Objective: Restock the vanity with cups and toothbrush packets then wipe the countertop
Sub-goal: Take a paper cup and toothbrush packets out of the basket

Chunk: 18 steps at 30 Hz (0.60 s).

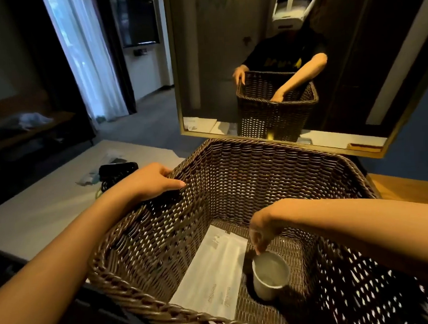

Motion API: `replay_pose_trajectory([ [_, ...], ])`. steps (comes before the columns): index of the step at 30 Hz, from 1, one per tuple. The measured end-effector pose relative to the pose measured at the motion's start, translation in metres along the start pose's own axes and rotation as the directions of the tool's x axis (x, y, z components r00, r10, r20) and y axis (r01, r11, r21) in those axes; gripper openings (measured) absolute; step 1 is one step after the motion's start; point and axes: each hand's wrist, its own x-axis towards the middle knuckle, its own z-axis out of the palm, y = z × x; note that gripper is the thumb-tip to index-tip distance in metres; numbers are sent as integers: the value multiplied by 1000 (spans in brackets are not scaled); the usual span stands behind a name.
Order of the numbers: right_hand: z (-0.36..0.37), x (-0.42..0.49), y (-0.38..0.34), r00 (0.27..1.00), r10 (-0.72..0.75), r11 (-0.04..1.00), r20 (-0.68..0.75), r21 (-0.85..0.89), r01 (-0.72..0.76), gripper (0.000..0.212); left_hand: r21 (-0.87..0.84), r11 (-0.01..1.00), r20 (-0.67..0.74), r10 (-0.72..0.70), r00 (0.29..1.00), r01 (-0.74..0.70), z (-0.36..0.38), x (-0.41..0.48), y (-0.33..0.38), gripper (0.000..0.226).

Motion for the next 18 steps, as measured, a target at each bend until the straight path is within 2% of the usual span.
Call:
replay_pose_trajectory([
  [3, 6, 13, 1, 997, -1, 1000, 82, -18, 2, 34, -16, 1000, -3, -3, 1000, 3, 0, 1, -1, 18],
  [6, 12, 17, 5, 992, -10, 1000, 124, -4, 10, 31, -32, 999, -5, -9, 1000, 9, 1, 3, -2, 22],
  [12, 20, 22, 14, 998, -53, 998, 28, 20, 53, 26, -38, 999, -11, 2, 1000, -2, 1, 4, -3, 25],
  [18, 22, 22, 13, 997, -74, 997, -6, -13, 74, 25, -61, 998, -17, 21, 1000, -22, 3, 6, -5, 26],
])
